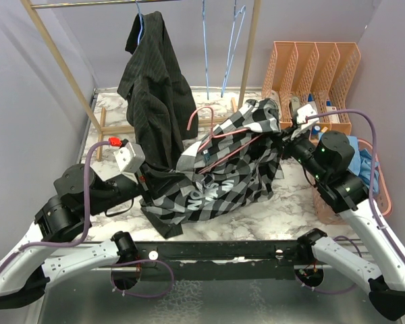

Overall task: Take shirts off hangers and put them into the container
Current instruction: Remove the shirt from the hanger.

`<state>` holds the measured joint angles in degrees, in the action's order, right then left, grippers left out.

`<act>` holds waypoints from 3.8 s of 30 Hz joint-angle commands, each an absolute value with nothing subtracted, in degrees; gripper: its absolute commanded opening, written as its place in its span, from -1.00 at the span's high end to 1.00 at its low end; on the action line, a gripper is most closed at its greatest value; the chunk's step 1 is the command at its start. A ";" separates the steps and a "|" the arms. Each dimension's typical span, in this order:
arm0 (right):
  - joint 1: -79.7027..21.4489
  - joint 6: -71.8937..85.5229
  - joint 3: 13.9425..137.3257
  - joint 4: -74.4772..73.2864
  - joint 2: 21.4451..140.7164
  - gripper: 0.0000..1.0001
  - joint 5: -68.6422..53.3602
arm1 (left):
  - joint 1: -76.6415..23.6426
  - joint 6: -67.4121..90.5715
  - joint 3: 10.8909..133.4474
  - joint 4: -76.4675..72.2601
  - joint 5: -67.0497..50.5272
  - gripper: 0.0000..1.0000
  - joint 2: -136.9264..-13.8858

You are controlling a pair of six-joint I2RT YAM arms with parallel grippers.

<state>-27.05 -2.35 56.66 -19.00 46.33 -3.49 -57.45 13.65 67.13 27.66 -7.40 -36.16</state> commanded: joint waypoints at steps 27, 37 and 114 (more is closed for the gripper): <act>-27.07 -17.26 91.65 -51.20 49.67 -0.54 -12.60 | -57.31 11.80 64.03 26.19 -6.54 1.00 -34.10; -27.07 -20.26 99.16 -61.77 52.11 -0.46 -30.73 | -57.35 9.17 64.12 22.56 -9.51 1.00 -38.84; -27.05 -21.66 120.58 -78.78 73.90 0.98 -19.37 | -57.39 7.02 61.20 33.10 24.61 -0.20 -42.59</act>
